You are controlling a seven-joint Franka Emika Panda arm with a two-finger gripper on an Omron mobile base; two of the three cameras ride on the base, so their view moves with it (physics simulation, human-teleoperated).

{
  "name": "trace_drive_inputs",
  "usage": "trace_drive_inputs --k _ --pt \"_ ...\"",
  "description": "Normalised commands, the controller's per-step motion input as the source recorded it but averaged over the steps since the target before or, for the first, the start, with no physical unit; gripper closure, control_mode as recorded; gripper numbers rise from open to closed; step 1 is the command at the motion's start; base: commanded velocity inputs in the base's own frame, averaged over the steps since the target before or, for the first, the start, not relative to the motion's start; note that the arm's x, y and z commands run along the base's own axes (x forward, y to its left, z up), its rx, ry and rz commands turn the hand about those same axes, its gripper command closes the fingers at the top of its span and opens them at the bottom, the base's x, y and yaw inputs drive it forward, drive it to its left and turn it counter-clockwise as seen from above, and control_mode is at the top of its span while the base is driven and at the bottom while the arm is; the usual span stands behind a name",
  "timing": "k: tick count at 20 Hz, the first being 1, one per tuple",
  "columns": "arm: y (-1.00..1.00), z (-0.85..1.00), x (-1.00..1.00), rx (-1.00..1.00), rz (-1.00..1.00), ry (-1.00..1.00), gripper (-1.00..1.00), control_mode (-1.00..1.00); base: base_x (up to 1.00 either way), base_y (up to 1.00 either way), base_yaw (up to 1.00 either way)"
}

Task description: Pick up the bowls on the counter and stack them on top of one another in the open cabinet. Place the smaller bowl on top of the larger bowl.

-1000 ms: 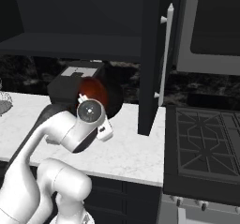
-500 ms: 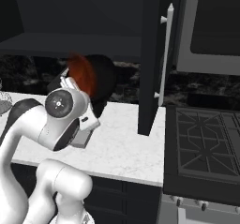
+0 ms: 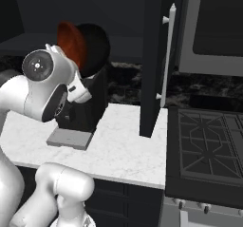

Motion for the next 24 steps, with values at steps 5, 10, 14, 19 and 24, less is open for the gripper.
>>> trace_drive_inputs --k 5,10,14,19,24 --pt "0.1 0.21 0.52 -0.01 0.0 -0.05 1.0 -1.0 0.0 0.0 0.0" --pt "0.03 0.06 0.62 0.02 0.0 -0.09 1.0 -1.0 0.0 0.0 0.0" --pt "0.05 0.0 0.7 0.04 0.0 -0.05 1.0 -1.0 0.0 0.0 0.0" --pt "0.0 0.02 0.67 0.06 0.0 0.0 1.0 -1.0 0.0 0.0 0.0" --pt "0.0 0.03 0.65 0.06 0.01 0.02 1.0 -1.0 0.0 0.0 0.0"
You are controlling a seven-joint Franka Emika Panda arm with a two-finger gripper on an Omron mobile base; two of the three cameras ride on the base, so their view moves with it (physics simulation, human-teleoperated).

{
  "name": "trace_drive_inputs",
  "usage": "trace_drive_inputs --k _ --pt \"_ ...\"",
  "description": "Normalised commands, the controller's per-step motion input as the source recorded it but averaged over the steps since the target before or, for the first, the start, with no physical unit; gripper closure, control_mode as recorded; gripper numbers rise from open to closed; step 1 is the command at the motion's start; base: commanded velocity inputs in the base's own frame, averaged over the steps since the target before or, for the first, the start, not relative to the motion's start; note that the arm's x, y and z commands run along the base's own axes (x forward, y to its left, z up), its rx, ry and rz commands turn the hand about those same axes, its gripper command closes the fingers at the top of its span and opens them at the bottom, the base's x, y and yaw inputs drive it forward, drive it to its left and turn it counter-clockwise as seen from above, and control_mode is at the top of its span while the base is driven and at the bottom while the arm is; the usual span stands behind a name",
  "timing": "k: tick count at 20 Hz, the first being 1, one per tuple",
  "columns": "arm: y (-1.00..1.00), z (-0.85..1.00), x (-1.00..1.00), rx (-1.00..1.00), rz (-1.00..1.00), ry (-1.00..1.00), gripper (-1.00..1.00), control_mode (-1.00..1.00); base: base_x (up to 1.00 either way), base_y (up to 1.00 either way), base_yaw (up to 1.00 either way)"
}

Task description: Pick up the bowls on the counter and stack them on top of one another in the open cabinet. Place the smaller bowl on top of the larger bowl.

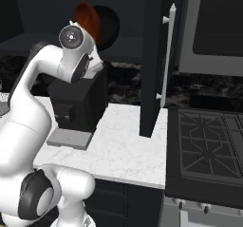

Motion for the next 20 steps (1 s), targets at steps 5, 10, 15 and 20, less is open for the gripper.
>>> trace_drive_inputs --k 5,10,15,20 --pt "-0.02 -0.01 0.7 0.02 0.02 0.05 1.0 -1.0 0.0 0.0 0.0" --pt "-0.04 -0.14 0.58 0.06 0.02 0.0 1.0 -1.0 0.0 0.0 0.0" --pt "-0.01 -0.3 0.45 0.05 0.02 0.0 1.0 -1.0 0.0 0.0 0.0" --pt "-0.02 -0.25 0.43 0.02 0.01 0.0 1.0 -1.0 0.0 0.0 0.0"
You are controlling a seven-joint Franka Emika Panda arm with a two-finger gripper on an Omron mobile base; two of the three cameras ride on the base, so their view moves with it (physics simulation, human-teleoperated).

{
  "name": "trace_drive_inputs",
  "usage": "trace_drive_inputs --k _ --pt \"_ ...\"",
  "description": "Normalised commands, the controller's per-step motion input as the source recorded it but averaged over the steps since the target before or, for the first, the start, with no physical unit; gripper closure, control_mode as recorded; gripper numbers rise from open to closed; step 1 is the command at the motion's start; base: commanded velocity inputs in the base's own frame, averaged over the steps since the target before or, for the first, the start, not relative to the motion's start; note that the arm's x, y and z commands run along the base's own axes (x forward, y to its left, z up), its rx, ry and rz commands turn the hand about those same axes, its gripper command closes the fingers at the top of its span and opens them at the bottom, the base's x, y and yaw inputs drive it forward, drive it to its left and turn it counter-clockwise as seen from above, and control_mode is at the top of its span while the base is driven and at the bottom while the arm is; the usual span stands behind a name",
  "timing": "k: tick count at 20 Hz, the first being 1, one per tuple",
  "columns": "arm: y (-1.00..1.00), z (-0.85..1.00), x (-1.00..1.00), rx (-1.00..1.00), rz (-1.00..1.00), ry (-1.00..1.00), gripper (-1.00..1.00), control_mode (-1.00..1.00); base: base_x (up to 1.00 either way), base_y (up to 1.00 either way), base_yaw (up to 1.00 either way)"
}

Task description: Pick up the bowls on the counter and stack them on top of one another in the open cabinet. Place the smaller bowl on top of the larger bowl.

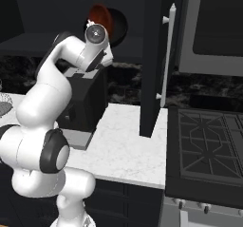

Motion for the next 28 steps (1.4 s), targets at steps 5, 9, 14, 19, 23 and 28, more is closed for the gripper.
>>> trace_drive_inputs --k 5,9,14,19,23,28 --pt "-0.05 -0.12 0.51 0.01 0.02 0.01 -1.0 -1.0 0.0 0.0 0.0" --pt "0.0 -0.09 0.64 0.0 0.0 0.0 -1.0 -1.0 0.0 0.0 0.0" --pt "0.0 0.0 0.53 0.0 0.0 -0.01 -1.0 -1.0 0.0 0.0 0.0" --pt "0.04 0.02 0.06 0.0 0.01 -0.19 -1.0 -1.0 0.0 0.0 0.0" --pt "0.01 0.09 -0.13 0.0 0.01 -0.24 -1.0 -1.0 0.0 0.0 0.0" --pt "-0.01 0.11 -0.83 0.0 0.0 -0.1 -1.0 -1.0 0.0 0.0 0.0"
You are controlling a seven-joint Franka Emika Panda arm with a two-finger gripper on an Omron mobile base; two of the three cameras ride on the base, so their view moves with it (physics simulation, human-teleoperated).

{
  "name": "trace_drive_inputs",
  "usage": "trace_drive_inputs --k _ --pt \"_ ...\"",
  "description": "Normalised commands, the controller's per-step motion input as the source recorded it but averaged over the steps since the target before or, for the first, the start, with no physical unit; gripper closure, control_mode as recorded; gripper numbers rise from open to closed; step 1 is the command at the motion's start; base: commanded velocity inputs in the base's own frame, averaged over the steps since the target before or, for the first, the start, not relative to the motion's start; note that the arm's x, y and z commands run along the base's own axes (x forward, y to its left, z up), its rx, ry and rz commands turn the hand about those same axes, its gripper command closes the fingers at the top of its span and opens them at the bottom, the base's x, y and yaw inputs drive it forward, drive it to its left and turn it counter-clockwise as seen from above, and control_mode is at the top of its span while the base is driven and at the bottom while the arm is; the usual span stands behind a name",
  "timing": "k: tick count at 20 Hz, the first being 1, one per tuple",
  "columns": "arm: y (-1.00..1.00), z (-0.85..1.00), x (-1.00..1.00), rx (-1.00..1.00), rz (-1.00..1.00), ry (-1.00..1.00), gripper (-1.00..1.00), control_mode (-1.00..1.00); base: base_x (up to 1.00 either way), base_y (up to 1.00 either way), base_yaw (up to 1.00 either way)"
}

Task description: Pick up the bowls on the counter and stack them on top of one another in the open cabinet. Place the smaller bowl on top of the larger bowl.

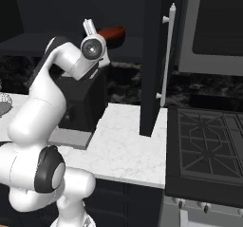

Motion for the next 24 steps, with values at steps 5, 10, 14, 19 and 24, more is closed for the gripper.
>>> trace_drive_inputs --k 5,10,14,19,24 --pt "-0.02 0.02 -1.0 0.0 0.01 0.04 -1.0 -1.0 0.0 0.0 0.0" --pt "-0.2 -0.05 -1.0 -0.02 0.03 0.18 -1.0 -1.0 0.0 0.0 0.0" --pt "-0.2 -0.13 -1.0 -0.06 0.0 0.32 -1.0 -1.0 0.0 0.0 0.0" --pt "-0.18 -0.26 -0.96 -0.08 0.0 0.44 -1.0 -1.0 0.0 0.0 0.0" --pt "-0.04 -0.66 -0.77 -0.08 0.01 0.36 -1.0 -1.0 0.0 0.0 0.0"
